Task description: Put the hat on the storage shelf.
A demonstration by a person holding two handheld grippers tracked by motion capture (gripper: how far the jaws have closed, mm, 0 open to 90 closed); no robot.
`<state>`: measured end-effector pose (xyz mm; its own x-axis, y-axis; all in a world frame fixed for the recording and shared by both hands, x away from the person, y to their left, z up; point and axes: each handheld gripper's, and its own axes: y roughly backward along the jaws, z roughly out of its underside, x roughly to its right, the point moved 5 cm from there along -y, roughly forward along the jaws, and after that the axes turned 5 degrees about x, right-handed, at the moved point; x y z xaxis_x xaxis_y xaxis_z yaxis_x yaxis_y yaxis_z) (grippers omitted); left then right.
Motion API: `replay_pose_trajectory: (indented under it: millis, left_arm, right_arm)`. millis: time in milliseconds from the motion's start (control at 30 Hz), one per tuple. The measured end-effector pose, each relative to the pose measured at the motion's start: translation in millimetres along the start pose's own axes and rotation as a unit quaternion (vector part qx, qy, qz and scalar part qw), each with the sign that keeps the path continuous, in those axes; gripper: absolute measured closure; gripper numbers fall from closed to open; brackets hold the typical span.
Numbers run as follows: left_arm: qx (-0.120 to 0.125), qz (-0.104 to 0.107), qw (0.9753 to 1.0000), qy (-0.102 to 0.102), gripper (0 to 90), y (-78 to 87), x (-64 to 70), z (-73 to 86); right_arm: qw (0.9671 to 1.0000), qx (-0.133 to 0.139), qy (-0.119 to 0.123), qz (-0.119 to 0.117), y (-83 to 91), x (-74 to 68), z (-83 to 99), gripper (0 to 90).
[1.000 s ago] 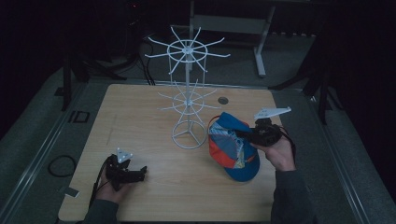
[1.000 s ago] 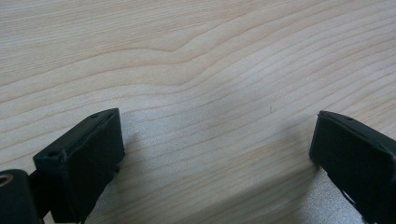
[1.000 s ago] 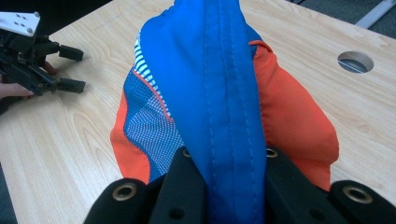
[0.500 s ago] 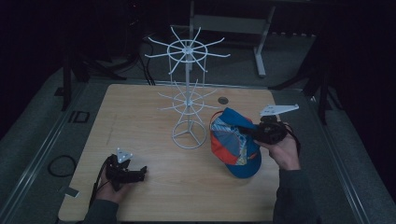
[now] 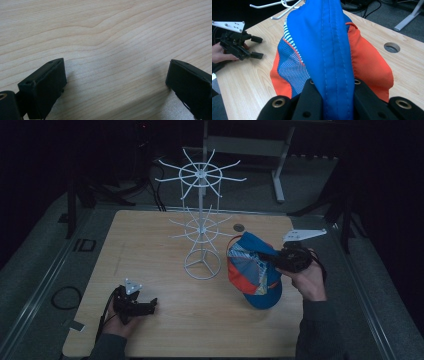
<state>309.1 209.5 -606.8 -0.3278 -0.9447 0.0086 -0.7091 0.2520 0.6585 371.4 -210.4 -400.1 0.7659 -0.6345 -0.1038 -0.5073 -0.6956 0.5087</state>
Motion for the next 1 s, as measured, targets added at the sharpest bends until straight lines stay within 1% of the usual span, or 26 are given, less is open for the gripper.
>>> replay_pose_trajectory:
  millis: [467, 1000]
  left_arm:
    - [0.0, 0.0, 1.0, 0.0, 3.1, 0.0, 0.0, 0.0]
    - [0.0, 0.0, 1.0, 0.0, 3.1, 0.0, 0.0, 0.0]
  right_arm:
    - [0.9999, 0.009, 0.002, -0.006, 8.8, -3.3, -9.1, 87.7]
    - [0.9995, 0.03, 0.011, -0.009, 21.4, -7.4, -24.9, 87.6]
